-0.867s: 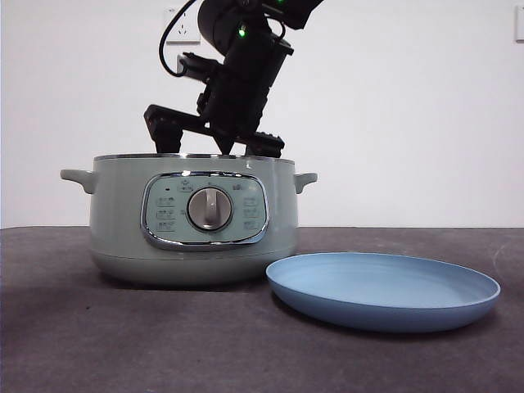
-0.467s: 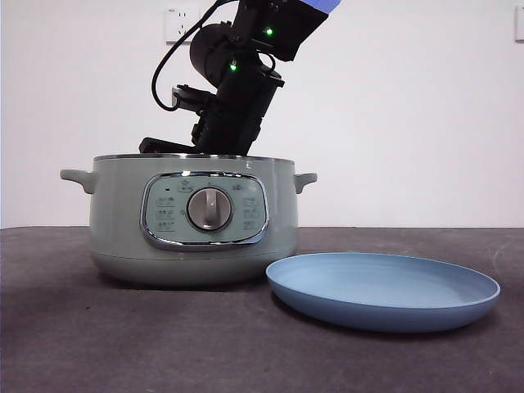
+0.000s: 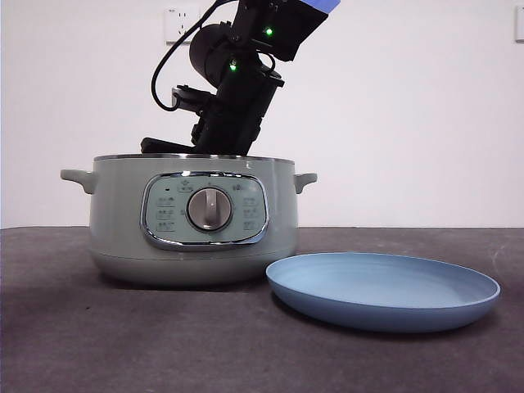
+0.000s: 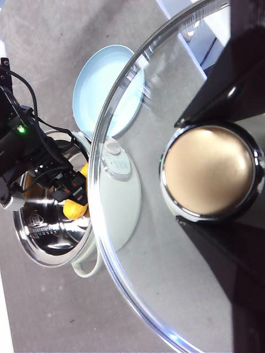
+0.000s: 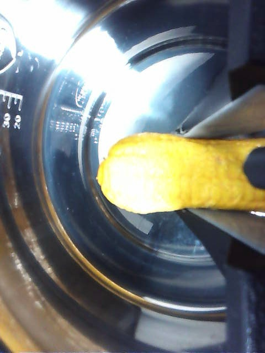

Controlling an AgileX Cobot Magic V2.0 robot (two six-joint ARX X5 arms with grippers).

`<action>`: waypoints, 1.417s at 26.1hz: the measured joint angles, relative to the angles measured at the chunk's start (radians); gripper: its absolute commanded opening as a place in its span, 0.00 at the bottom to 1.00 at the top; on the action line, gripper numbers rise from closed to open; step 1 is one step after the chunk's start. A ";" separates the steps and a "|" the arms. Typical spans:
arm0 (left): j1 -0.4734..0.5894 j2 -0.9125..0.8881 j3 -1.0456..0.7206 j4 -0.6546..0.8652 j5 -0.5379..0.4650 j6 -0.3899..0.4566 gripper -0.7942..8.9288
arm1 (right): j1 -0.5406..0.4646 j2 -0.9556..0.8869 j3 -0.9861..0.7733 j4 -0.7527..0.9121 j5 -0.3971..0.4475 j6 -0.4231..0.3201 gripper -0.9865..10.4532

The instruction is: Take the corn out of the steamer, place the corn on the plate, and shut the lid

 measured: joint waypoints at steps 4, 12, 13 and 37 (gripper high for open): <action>0.000 0.000 0.000 0.001 0.000 0.000 0.07 | 0.000 -0.006 0.000 0.001 0.008 -0.001 0.07; 0.000 0.000 0.000 0.052 0.000 0.000 0.07 | 0.001 -0.314 0.010 -0.100 0.077 -0.062 0.07; 0.000 0.000 0.000 0.059 0.000 0.000 0.07 | 0.000 -0.349 0.011 -0.151 0.079 -0.072 0.07; 0.000 0.000 0.000 0.084 0.000 0.000 0.07 | -0.248 -0.923 -0.810 0.049 -0.004 -0.081 0.07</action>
